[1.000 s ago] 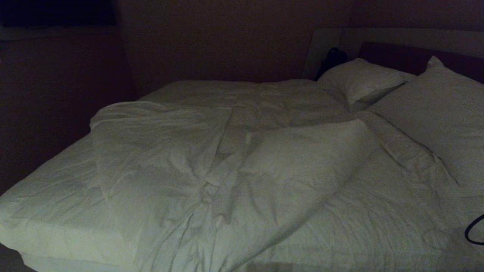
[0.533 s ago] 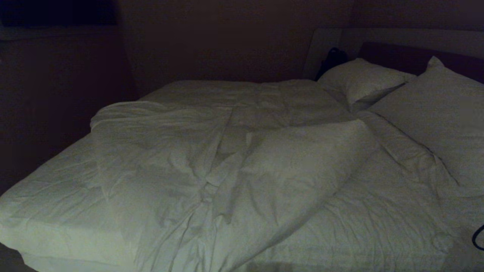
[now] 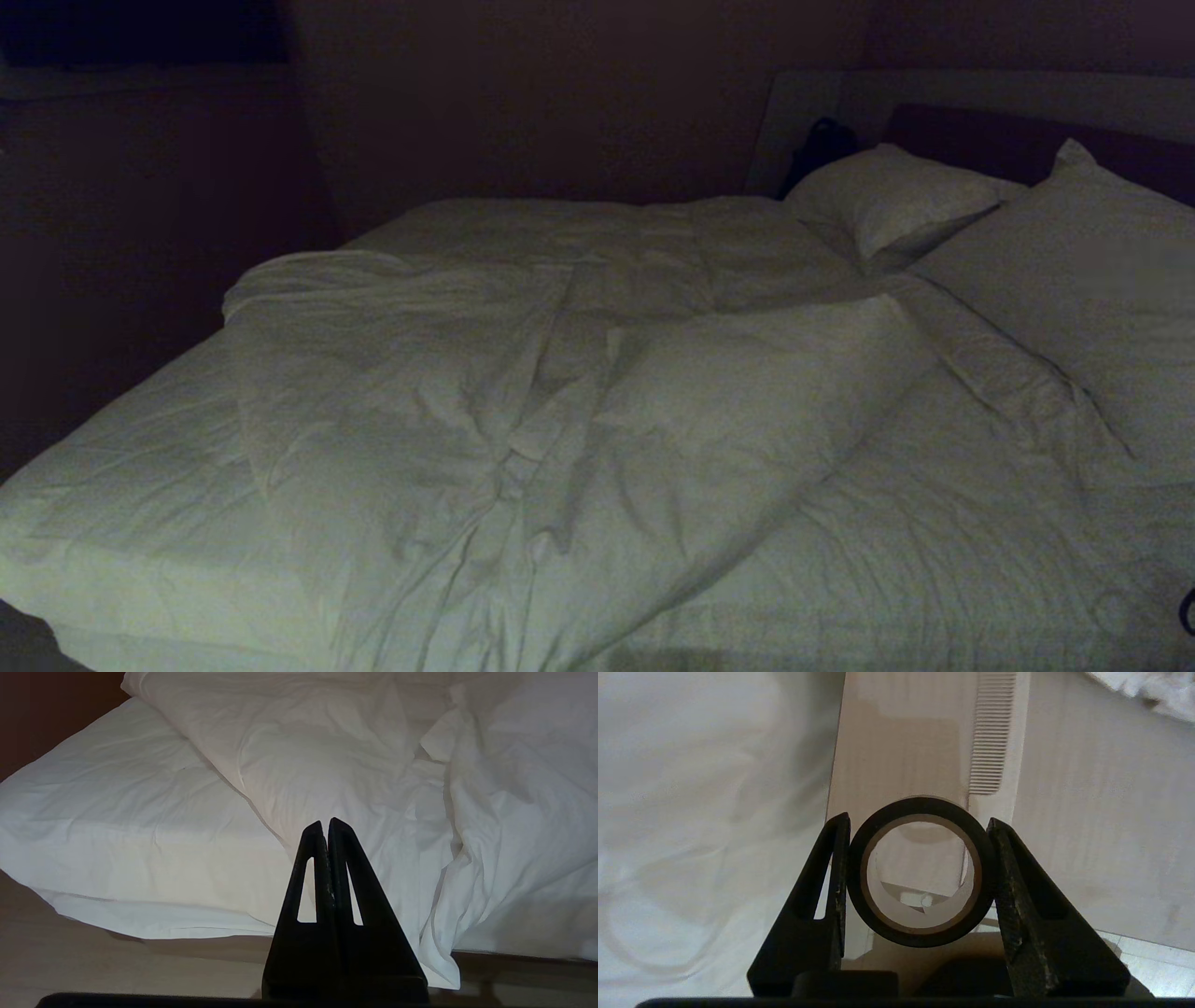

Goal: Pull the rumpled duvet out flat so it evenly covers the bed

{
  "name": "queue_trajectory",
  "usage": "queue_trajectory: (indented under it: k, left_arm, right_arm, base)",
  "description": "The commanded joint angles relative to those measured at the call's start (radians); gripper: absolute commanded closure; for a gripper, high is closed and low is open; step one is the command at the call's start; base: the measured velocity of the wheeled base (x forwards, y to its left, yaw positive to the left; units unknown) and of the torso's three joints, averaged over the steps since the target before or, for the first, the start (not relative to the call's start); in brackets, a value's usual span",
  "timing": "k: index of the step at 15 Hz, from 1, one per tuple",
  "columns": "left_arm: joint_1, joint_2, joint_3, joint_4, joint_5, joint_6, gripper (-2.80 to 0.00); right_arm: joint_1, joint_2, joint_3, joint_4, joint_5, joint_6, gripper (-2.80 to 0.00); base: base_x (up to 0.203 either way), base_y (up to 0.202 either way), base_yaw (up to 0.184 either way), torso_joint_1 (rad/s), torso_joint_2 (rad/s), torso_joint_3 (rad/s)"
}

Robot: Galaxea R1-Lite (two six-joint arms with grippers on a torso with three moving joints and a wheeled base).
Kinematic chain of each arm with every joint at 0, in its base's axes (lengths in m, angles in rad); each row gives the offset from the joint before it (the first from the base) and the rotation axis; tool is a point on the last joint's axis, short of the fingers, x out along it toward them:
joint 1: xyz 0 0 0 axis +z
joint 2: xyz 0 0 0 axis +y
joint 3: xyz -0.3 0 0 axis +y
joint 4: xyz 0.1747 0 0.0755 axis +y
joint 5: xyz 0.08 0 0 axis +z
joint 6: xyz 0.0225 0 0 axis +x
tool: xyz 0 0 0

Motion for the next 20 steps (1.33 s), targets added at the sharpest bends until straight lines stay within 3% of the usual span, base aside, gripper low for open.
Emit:
queue_trajectory:
  k: [1, 9, 12, 14, 20]
  left_arm:
    - [0.0, 0.0, 0.0, 0.0, 0.001, 0.0, 0.0]
    - [0.0, 0.0, -0.001, 0.0, -0.001, 0.0, 0.0]
    - [0.0, 0.0, 0.0, 0.0, 0.0, 0.0, 0.0]
    - [0.0, 0.0, 0.0, 0.0, -0.001, 0.0, 0.0]
    - [0.0, 0.0, 0.0, 0.0, -0.001, 0.0, 0.0]
  right_arm:
    - [-0.016, 0.027, 0.002, -0.005, 0.0, -0.002, 0.0]
    - [-0.036, 0.09, -0.003, -0.006, -0.012, -0.017, 0.0]
    - [-0.036, 0.11, -0.013, -0.01, -0.034, -0.016, 0.0]
    - [-0.036, 0.15, -0.014, -0.066, -0.089, -0.016, 0.0]
    - [-0.036, 0.153, -0.014, -0.074, -0.094, -0.019, 0.0]
  base:
    - [0.0, 0.0, 0.0, 0.0, 0.0, 0.0]
    - [0.0, 0.0, 0.0, 0.0, 0.0, 0.0]
    - [0.0, 0.0, 0.0, 0.0, 0.0, 0.0]
    - [0.0, 0.0, 0.0, 0.0, 0.0, 0.0]
    - [0.0, 0.0, 0.0, 0.0, 0.0, 0.0]
